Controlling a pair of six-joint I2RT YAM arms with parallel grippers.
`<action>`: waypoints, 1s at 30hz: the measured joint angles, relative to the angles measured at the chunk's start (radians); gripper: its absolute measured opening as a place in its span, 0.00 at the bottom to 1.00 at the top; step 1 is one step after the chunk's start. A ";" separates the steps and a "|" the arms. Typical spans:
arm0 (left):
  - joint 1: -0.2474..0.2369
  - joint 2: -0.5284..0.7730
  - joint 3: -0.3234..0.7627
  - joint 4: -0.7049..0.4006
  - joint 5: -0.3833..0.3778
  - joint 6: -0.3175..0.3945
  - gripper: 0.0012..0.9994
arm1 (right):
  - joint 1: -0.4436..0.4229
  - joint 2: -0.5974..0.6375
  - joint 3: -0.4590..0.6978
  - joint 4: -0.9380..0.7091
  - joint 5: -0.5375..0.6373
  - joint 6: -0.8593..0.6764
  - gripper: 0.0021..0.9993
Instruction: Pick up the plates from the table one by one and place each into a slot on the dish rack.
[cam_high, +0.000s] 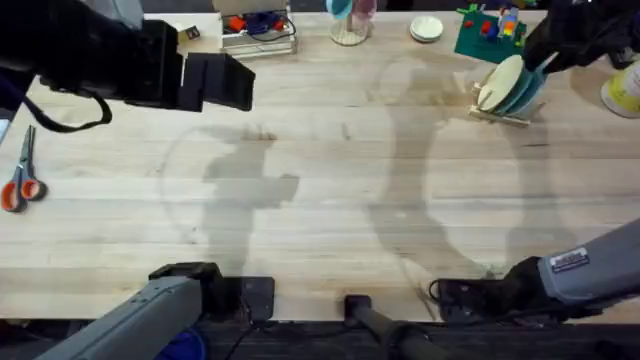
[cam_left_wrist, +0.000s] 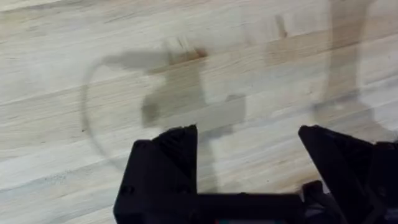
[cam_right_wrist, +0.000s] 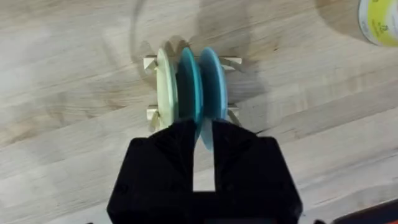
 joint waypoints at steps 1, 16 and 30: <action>0.000 0.000 0.000 0.000 0.000 0.000 1.00 | 0.000 0.000 0.002 -0.003 0.000 0.000 0.18; 0.000 0.000 0.000 0.000 0.000 0.000 0.99 | 0.000 -0.129 0.178 -0.322 0.000 -0.018 0.95; 0.000 0.000 0.000 -0.007 0.000 0.000 1.00 | 0.000 -0.400 0.180 -0.516 -0.003 -0.071 0.98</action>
